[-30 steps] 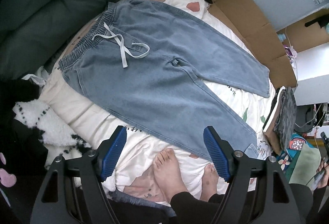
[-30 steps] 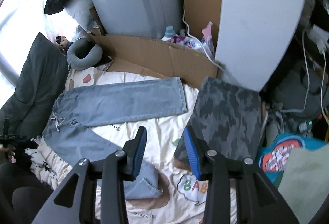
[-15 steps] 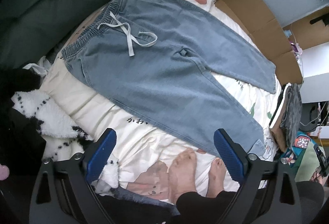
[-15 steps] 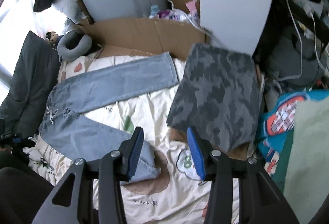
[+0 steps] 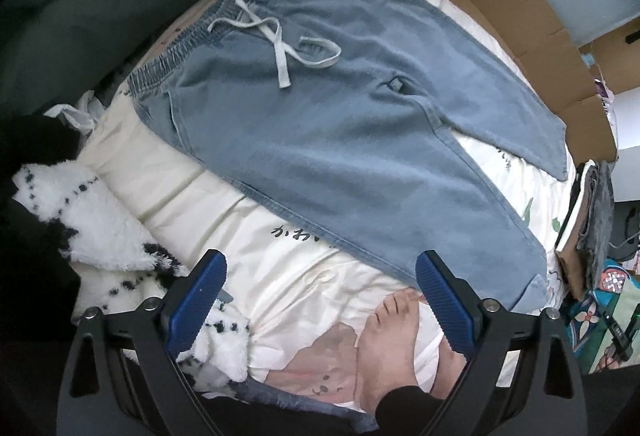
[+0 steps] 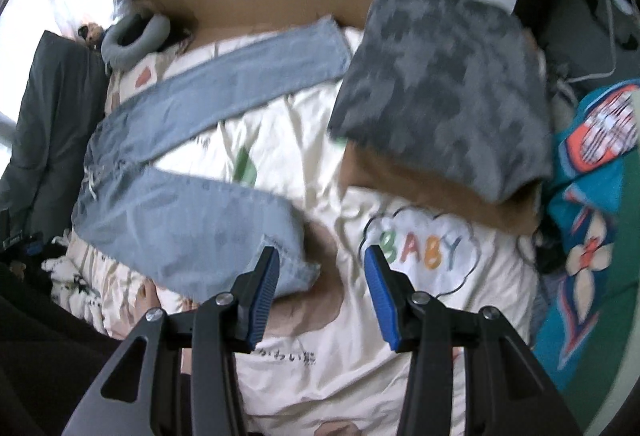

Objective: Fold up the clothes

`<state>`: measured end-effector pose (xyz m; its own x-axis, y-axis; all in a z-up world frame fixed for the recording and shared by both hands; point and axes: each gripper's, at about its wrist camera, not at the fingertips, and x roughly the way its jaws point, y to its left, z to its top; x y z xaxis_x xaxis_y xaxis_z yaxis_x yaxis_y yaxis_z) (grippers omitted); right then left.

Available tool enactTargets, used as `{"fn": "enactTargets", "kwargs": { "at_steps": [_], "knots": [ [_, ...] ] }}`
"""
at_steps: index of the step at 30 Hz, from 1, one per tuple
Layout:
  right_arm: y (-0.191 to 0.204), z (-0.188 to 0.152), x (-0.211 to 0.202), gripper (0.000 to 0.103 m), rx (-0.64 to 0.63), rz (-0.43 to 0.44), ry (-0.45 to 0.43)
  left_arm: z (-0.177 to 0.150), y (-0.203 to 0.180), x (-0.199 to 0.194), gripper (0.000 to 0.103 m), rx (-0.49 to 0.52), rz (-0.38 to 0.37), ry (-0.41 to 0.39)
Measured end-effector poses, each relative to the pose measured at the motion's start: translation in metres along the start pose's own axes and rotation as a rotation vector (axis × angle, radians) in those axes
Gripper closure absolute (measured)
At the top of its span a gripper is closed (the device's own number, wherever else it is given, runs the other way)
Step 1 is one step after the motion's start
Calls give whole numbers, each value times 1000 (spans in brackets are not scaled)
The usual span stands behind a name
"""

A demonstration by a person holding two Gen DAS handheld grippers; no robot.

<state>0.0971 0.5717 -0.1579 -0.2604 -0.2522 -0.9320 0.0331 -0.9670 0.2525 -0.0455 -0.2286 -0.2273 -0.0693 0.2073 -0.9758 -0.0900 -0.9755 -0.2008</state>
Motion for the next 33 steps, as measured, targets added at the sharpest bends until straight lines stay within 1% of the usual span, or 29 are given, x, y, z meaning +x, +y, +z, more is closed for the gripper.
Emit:
{"fn": "enactTargets", "kwargs": {
  "at_steps": [6,12,17,20,27,33],
  "knots": [
    [25,-20,50,61,-28,38,63,-2,4,28,7,10,13,3],
    [44,-32,88,61,-23,62,102,-4,8,55,7,15,4,11],
    [56,-41,119,61,-29,69,152,-4,19,74,7,-13,-2,3],
    [60,-45,139,61,3,91,177,-6,26,87,7,-40,-12,9],
    [67,-42,182,61,83,120,206,-14,33,115,7,-30,-4,37],
    [61,-42,210,61,178,102,234,-17,38,135,7,-30,0,59]
  ]
}}
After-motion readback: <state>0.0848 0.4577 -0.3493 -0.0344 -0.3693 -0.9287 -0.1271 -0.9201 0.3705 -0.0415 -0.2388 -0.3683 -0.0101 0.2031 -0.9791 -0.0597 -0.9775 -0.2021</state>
